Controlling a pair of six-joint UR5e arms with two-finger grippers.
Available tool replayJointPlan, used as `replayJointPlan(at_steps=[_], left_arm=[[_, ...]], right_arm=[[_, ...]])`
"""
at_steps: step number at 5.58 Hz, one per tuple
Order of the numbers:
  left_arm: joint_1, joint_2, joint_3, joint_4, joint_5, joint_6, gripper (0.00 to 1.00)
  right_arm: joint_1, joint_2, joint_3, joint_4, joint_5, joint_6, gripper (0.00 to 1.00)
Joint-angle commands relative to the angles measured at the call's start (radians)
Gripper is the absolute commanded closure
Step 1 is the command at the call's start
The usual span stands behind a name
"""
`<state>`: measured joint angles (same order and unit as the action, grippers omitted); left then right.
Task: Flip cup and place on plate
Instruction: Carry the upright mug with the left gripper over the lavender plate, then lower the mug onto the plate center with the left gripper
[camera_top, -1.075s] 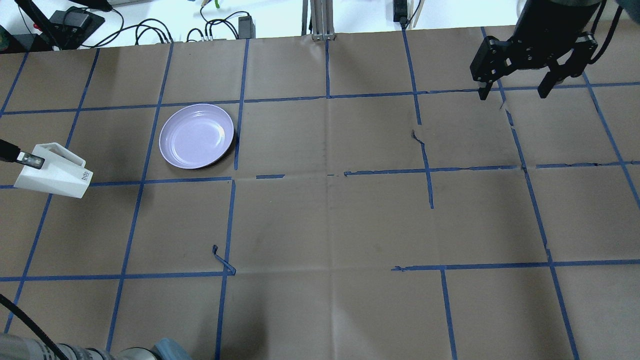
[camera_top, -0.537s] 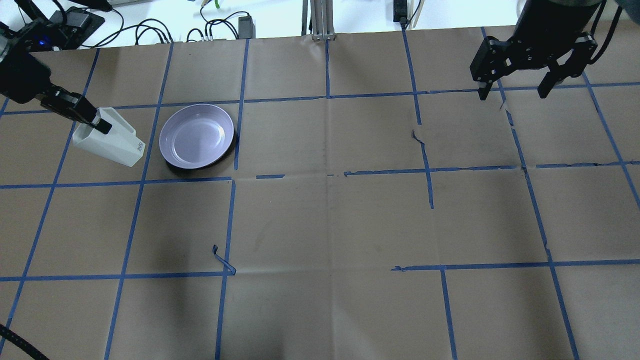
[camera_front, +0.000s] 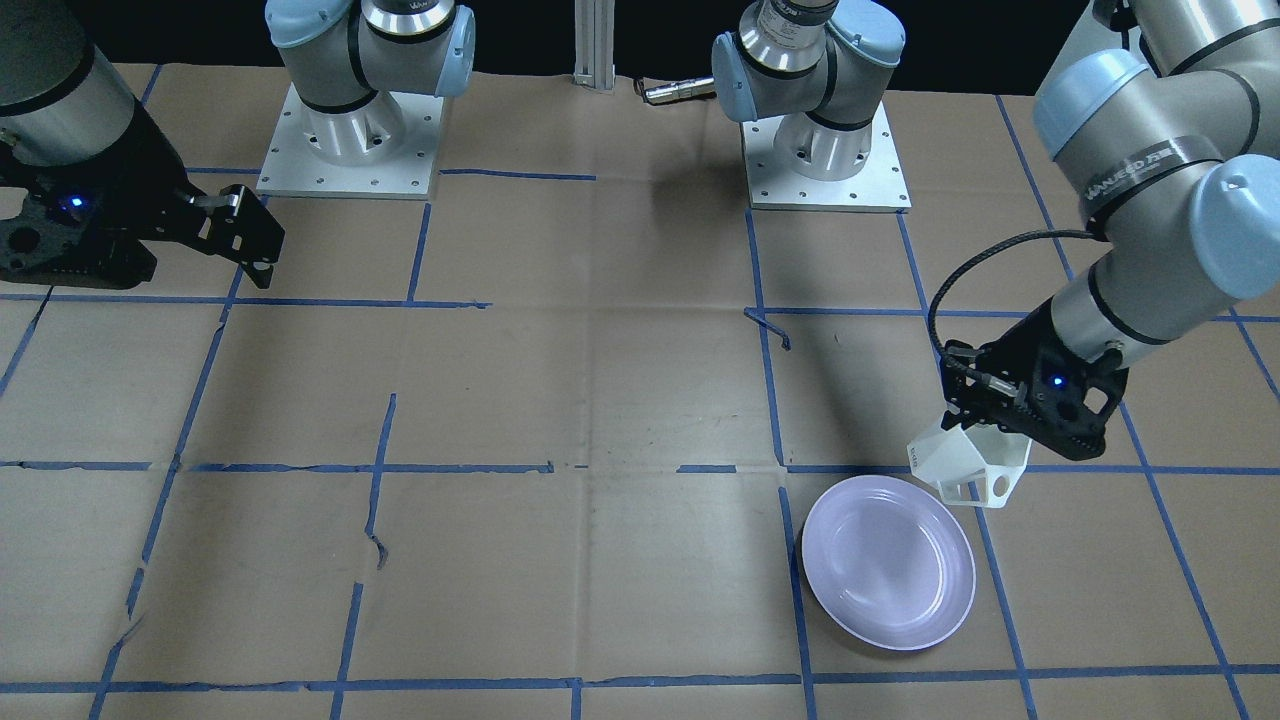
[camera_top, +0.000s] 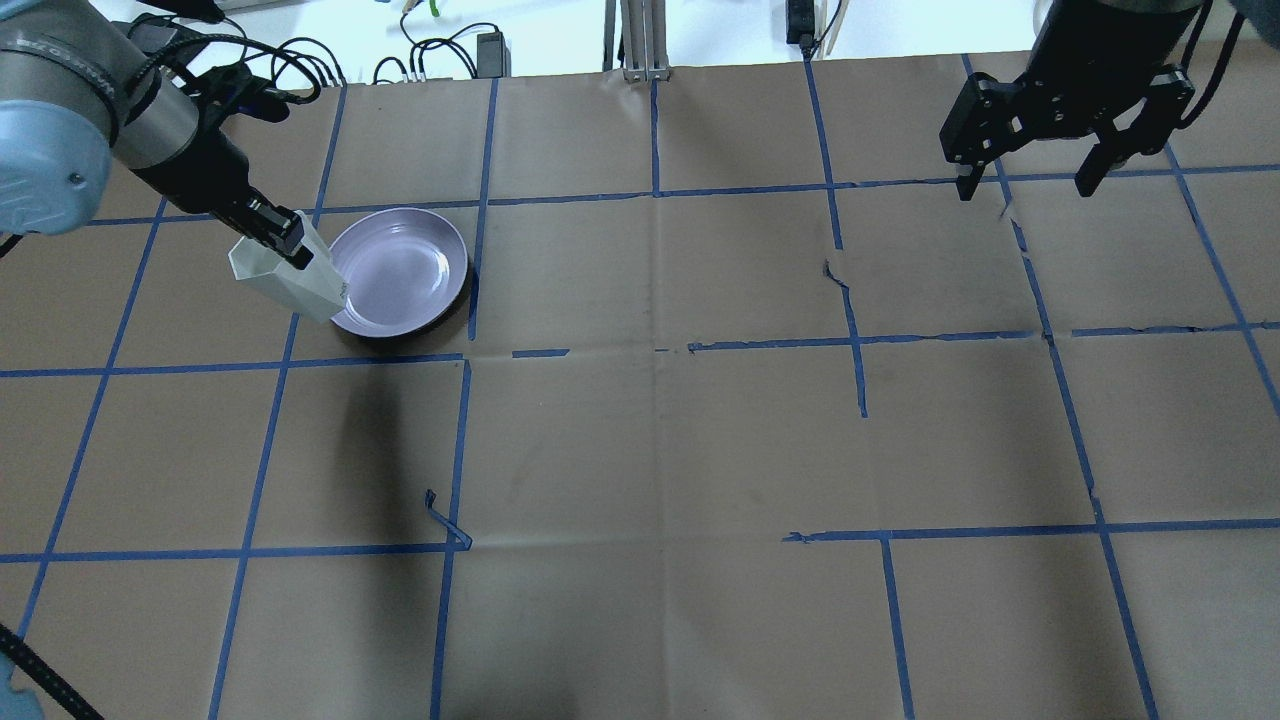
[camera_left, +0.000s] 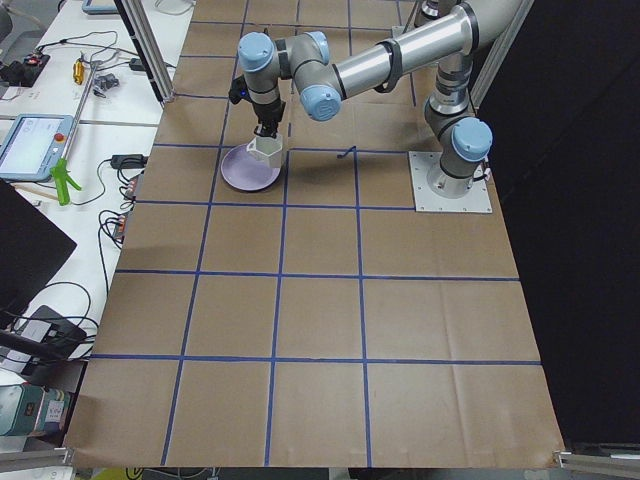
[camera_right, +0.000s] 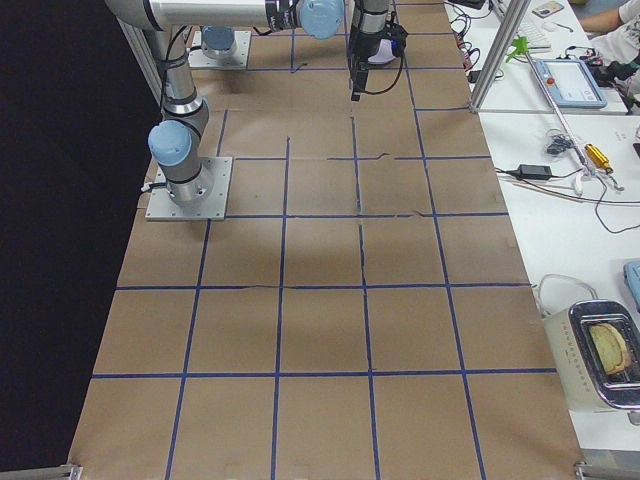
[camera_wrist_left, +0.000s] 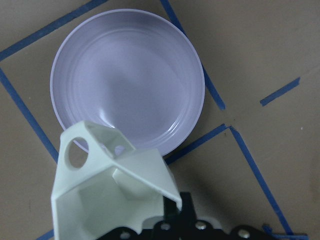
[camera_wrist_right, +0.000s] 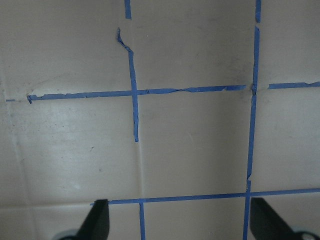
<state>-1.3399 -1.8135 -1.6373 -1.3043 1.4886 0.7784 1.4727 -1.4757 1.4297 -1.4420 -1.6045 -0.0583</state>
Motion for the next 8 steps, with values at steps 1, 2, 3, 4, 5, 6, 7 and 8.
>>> replayJointPlan(at_steps=[1, 2, 3, 4, 5, 6, 7, 8], left_arm=[[-0.096, -0.065, -0.018, 0.121, 0.082, -0.04, 1.0], [-0.102, -0.098, -0.018, 0.173, 0.082, -0.072, 1.0], [-0.104, -0.116, -0.016, 0.209, 0.084, -0.135, 1.0], [-0.104, -0.145, -0.018, 0.252, 0.082, -0.136, 1.0], [-0.107, -0.161, -0.018, 0.263, 0.082, -0.14, 1.0], [-0.111, -0.176, -0.019, 0.263, 0.082, -0.139, 1.0], [-0.117, -0.185, -0.019, 0.269, 0.082, -0.14, 0.99], [-0.127, -0.185, -0.019, 0.27, 0.084, -0.139, 0.96]], right_arm=[[0.0, 0.0, 0.0, 0.0, 0.0, 0.0, 0.0], [0.0, 0.0, 0.0, 0.0, 0.0, 0.0, 0.0], [0.0, 0.0, 0.0, 0.0, 0.0, 0.0, 0.0], [0.0, 0.0, 0.0, 0.0, 0.0, 0.0, 0.0], [0.0, 0.0, 0.0, 0.0, 0.0, 0.0, 0.0], [0.0, 0.0, 0.0, 0.0, 0.0, 0.0, 0.0], [0.0, 0.0, 0.0, 0.0, 0.0, 0.0, 0.0], [0.0, 0.0, 0.0, 0.0, 0.0, 0.0, 0.0]])
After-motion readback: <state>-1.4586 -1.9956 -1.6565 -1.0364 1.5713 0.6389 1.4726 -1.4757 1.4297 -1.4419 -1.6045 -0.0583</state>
